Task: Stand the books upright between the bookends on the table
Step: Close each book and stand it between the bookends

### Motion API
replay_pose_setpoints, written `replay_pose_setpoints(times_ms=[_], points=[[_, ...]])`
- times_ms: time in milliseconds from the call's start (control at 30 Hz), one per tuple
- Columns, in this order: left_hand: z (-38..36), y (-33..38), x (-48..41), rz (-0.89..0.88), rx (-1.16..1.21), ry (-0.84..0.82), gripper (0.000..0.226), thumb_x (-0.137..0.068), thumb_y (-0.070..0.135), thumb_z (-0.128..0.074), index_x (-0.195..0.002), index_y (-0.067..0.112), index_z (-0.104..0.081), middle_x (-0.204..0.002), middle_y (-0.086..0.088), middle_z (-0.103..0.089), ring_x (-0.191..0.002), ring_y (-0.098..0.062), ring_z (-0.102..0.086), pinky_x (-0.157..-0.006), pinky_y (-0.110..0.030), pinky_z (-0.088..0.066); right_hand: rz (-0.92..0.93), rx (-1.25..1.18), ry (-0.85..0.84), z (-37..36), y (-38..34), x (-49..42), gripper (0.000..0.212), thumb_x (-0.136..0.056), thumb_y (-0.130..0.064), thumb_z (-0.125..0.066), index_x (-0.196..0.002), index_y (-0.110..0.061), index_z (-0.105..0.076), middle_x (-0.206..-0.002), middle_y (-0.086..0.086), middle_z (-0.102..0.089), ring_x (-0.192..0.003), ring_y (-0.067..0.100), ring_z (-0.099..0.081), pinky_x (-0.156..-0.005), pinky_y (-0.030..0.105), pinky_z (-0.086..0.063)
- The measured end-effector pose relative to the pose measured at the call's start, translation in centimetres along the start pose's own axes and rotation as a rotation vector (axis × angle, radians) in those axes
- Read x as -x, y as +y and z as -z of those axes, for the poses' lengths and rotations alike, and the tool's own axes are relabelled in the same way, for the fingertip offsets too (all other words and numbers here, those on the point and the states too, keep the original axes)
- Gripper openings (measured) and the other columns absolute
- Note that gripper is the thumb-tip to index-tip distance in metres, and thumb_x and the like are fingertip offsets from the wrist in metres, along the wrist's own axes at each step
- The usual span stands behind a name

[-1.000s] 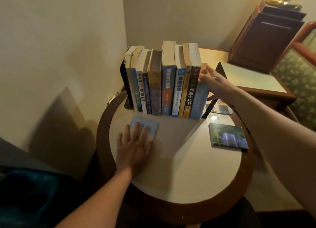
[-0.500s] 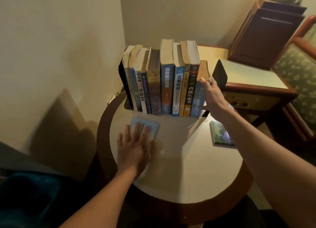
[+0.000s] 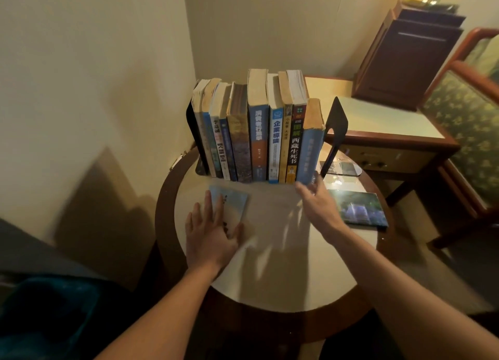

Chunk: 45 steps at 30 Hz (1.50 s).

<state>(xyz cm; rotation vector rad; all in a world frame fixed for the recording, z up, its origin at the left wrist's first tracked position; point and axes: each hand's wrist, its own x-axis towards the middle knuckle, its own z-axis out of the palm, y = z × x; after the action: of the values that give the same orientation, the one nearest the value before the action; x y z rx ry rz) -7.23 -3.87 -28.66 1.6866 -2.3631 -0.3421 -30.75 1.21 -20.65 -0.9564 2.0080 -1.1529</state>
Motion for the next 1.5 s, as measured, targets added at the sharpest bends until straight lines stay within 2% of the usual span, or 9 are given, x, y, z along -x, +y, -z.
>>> replay_pose_setpoints(times_ms=[167, 300, 467, 633, 800, 967, 1133, 1267, 1500], points=[[0.1, 0.4, 0.8, -0.043, 0.095, -0.010, 0.095, -0.089, 0.075, -0.042, -0.157, 0.038, 0.013, -0.167, 0.006, 0.016, -0.154, -0.030, -0.005, -0.124, -0.048, -0.016, 0.130, 0.292, -0.200, -1.1, 1.6, 3.9, 0.064, -0.099, -0.037, -0.059, -0.155, -0.020, -0.033, -0.150, 0.007, -0.048, -0.137, 0.023, -0.046, -0.107, 0.032, -0.037], [-0.3, 1.7, 2.7, -0.165, 0.142, 0.026, 0.102, -0.083, 0.065, -0.055, -0.158, 0.039, 0.009, -0.169, 0.002, 0.006, -0.148, -0.032, -0.024, -0.117, -0.050, -0.033, 0.244, 0.484, -0.273, -1.6, 2.3, 5.7, 0.064, -0.096, -0.031, -0.061, -0.154, -0.020, -0.036, -0.150, 0.011, -0.048, -0.132, 0.025, -0.050, -0.109, 0.032, -0.037], [-1.0, 3.6, 4.6, -0.310, 0.217, 0.071, 0.102, -0.077, 0.065, -0.051, -0.159, 0.035, 0.002, -0.169, -0.003, -0.008, -0.146, -0.029, -0.033, -0.115, -0.048, -0.033, 0.265, 0.529, -0.293, -1.6, 2.7, 7.3, 0.065, -0.096, -0.033, -0.062, -0.154, -0.020, -0.035, -0.151, 0.007, -0.046, -0.139, 0.022, -0.042, -0.112, 0.031, -0.034], [-1.1, 4.9, 5.9, -0.383, 0.240, 0.109, 0.106, -0.079, 0.057, -0.067, -0.161, 0.028, -0.008, -0.169, -0.004, -0.010, -0.142, -0.029, -0.038, -0.110, -0.048, -0.037, 0.189, 0.472, -0.277, 0.1, 3.4, 7.5, 0.064, -0.094, -0.038, -0.063, -0.152, -0.024, -0.039, -0.146, 0.006, -0.051, -0.133, 0.020, -0.047, -0.107, 0.032, -0.037], [-1.0, 5.9, 6.9, -0.461, 0.224, 0.112, 0.104, -0.078, 0.060, -0.060, -0.161, 0.026, -0.008, -0.169, -0.004, -0.007, -0.136, -0.031, -0.045, -0.104, -0.050, -0.047, 0.098, 0.331, -0.210, 1.6, 3.8, 8.1, 0.058, -0.090, -0.034, -0.069, -0.144, -0.030, -0.049, -0.127, 0.005, -0.051, -0.114, 0.019, -0.055, -0.098, 0.033, -0.049], [-0.7, 7.1, 7.4, -0.560, 0.263, 0.125, 0.107, -0.081, 0.068, -0.061, -0.161, 0.029, -0.001, -0.169, -0.006, -0.009, -0.139, -0.034, -0.041, -0.106, -0.050, -0.044, 0.164, 0.231, -0.112, 3.2, 3.6, 9.4, 0.047, -0.083, -0.022, -0.075, -0.127, -0.036, -0.063, -0.107, -0.007, -0.053, -0.103, 0.013, -0.057, -0.087, 0.031, -0.055], [-0.1, 8.4, 8.0, -0.673, 0.323, 0.109, 0.104, -0.083, 0.058, -0.064, -0.161, 0.033, 0.000, -0.170, 0.000, 0.001, -0.142, -0.037, -0.034, -0.104, -0.051, -0.047, 0.187, 0.183, -0.200, 4.9, 2.5, 9.9, 0.029, -0.084, -0.016, -0.075, -0.110, -0.028, -0.073, -0.107, -0.012, -0.064, -0.097, 0.004, -0.058, -0.068, 0.011, -0.049], [-0.1, 9.0, 7.5, -0.754, 0.247, 0.081, 0.100, -0.084, 0.060, -0.062, -0.161, 0.024, -0.011, -0.170, -0.003, 0.000, -0.141, -0.036, -0.034, -0.104, -0.050, -0.046, 0.227, 0.253, -0.252, 6.6, 1.8, 10.0, 0.030, -0.085, -0.013, -0.075, -0.114, -0.022, -0.071, -0.107, -0.004, -0.067, -0.097, 0.008, -0.059, -0.064, 0.012, -0.048], [0.1, 9.1, 5.1, -0.502, -0.079, -0.238, 0.098, -0.084, 0.086, -0.015, -0.161, 0.025, -0.005, -0.168, 0.003, 0.002, -0.152, -0.028, -0.016, -0.121, -0.045, -0.018, 0.275, 0.327, -0.068, 8.5, 0.3, 9.1, 0.037, -0.094, -0.009, -0.065, -0.130, -0.016, -0.062, -0.117, 0.004, -0.052, -0.109, 0.023, -0.057, -0.071, 0.031, -0.062]])
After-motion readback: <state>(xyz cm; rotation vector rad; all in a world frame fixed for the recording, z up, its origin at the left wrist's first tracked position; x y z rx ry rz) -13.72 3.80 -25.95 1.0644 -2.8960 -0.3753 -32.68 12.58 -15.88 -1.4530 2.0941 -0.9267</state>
